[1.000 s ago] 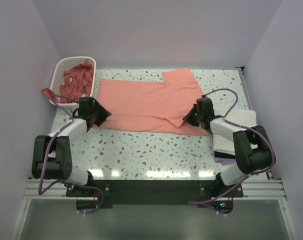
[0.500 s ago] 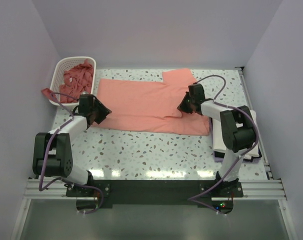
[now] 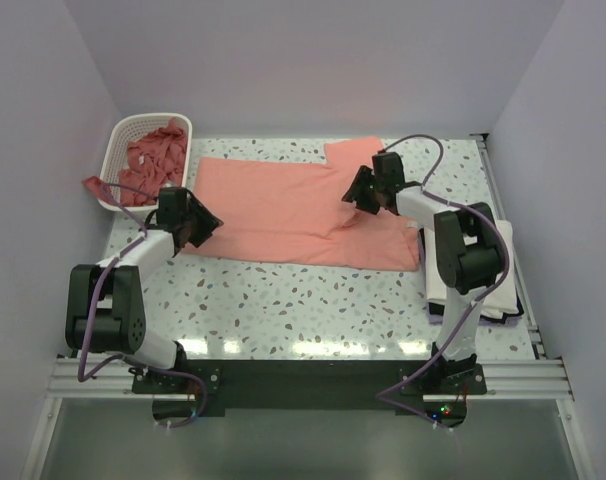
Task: Fold and stack the t-shirts
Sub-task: Fold the tshirt
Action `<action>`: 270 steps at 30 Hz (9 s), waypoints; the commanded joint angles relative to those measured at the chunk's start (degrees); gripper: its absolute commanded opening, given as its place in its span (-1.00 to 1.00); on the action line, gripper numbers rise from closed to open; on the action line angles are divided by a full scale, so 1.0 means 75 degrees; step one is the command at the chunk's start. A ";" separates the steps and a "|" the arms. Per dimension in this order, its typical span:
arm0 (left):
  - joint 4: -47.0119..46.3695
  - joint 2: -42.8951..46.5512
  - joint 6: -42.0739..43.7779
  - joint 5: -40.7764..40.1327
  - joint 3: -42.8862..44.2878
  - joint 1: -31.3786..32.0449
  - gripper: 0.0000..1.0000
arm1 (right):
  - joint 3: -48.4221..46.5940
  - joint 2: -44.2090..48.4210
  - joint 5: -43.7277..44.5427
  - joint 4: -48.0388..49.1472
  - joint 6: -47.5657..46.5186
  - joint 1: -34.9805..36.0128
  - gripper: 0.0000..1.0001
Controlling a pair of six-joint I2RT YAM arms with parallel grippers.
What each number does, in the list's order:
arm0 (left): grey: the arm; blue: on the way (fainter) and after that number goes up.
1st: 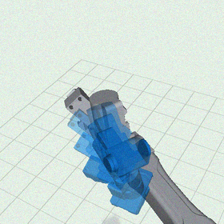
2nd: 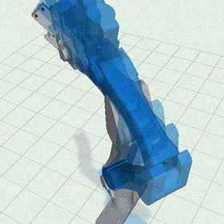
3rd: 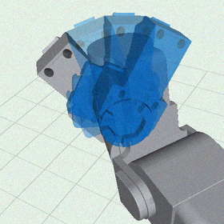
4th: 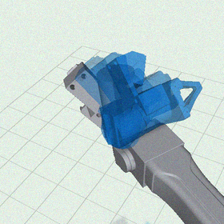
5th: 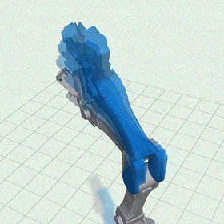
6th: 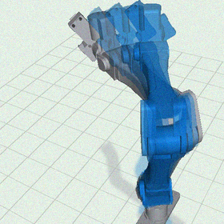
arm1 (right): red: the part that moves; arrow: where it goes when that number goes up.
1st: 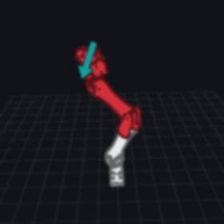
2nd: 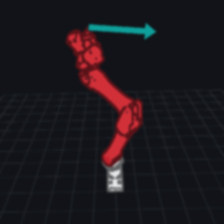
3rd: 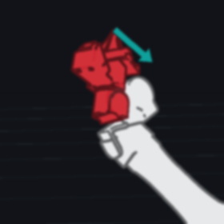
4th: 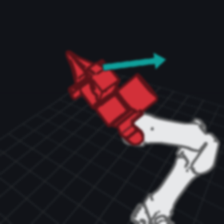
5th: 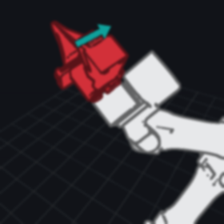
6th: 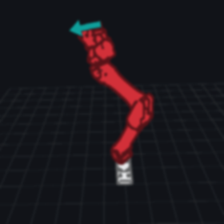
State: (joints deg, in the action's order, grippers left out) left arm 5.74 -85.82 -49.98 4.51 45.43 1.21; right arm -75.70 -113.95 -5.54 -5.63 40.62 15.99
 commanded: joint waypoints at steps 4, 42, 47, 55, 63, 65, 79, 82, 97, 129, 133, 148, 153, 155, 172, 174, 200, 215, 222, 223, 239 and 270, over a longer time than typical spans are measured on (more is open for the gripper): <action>0.0161 0.0111 0.0148 -0.0051 0.0294 0.0014 0.02 | -0.0349 0.0720 0.0234 -0.0374 -0.0681 -0.0093 0.11; 0.0149 -0.0487 0.0113 0.0008 0.0974 -0.0068 -0.07 | -0.0921 -0.0579 0.0458 -0.0679 -0.1654 0.0716 -0.17; 0.0149 -0.0487 0.0124 -0.0004 0.0904 -0.0115 -0.06 | -0.1133 -0.0709 0.0352 -0.0667 -0.1853 0.0716 0.02; 0.0067 -0.0276 0.0054 -0.0331 0.0517 -0.0162 -0.06 | -0.0736 0.0532 0.0925 -0.1147 -0.2065 0.0693 0.21; -0.0120 -0.0159 -0.0179 -0.1433 -0.0103 -0.0162 -0.07 | 0.1312 0.2441 0.1452 -0.1230 -0.1631 0.0704 0.25; -0.0295 -0.0170 -0.0250 -0.1562 -0.0372 -0.0162 -0.08 | 0.1759 0.2653 0.1617 -0.1126 -0.1467 0.0693 0.28; -0.0040 0.0544 -0.1141 -0.2581 -0.2084 -0.0162 -0.21 | 0.4210 0.2936 0.1853 -0.0480 -0.0659 0.0306 0.37; 0.0230 0.0825 -0.1130 -0.2723 -0.2283 -0.0162 -0.21 | 0.4526 0.3146 0.1689 -0.0691 -0.0518 0.0306 0.37; 0.1543 0.2757 -0.1282 -0.2864 -0.3198 -0.0162 -0.18 | 0.6320 0.6530 0.0387 -0.2588 0.0291 0.0294 0.38; 0.2809 0.3966 0.1999 0.1226 0.0002 0.0026 0.00 | 0.1984 0.2444 0.0445 -0.1148 -0.1467 -0.0444 0.32; 0.2646 0.4176 0.2222 0.1460 -0.0209 0.0026 0.00 | 0.1996 0.2245 0.0493 -0.1113 -0.1502 -0.0433 0.32; 0.2141 0.4447 0.2632 0.1367 -0.0760 0.0026 0.01 | 0.2055 0.2209 0.0715 -0.0620 -0.1537 -0.0433 0.01; 0.2060 0.4400 0.2702 0.1273 -0.0830 0.0026 0.01 | 0.1668 0.2010 0.1101 -0.0855 -0.1724 -0.0421 -0.13; 0.2036 0.4377 0.2726 0.1238 -0.0866 0.0026 0.01 | 0.1447 0.1835 0.1219 -0.0949 -0.1806 -0.0409 -0.24; 0.1778 0.4084 0.2820 0.1226 -0.1135 0.0026 0.02 | 0.0707 0.0885 0.1688 -0.1277 -0.2522 -0.0128 -0.33; 0.1778 0.4095 0.2820 0.1226 -0.1147 0.0026 0.02 | 0.0765 0.0873 0.1711 -0.1219 -0.2475 -0.0081 -0.32; 0.1743 0.4060 0.2820 0.1273 -0.1194 0.0026 0.02 | 0.0859 0.0838 0.1957 -0.1289 -0.2369 0.0060 -0.62; 0.1731 0.4025 0.2831 0.1297 -0.1194 0.0026 0.03 | 0.0765 0.0838 0.2334 -0.1383 -0.2627 0.0095 -0.46; 0.1731 0.4013 0.2831 0.1273 -0.1206 0.0026 0.02 | 0.0777 0.0733 0.2192 -0.1312 -0.2569 0.0107 -0.46; 0.1731 0.4002 0.2820 0.1273 -0.1206 0.0026 0.02 | 0.0777 0.0686 0.2192 -0.1300 -0.2568 0.0107 -0.46; 0.1731 0.3978 0.2820 0.1250 -0.1206 0.0026 0.02 | 0.0859 0.1001 0.2192 -0.1289 -0.2463 0.0118 -0.79; 0.1462 0.3043 0.1883 0.0735 -0.0504 0.0026 0.04 | 0.0930 0.1529 0.2673 -0.1500 -0.2252 0.0095 -0.28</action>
State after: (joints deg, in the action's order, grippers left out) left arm 20.51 -60.66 -32.38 12.56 37.65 1.21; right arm -67.90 -103.72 13.80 -17.26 23.29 16.60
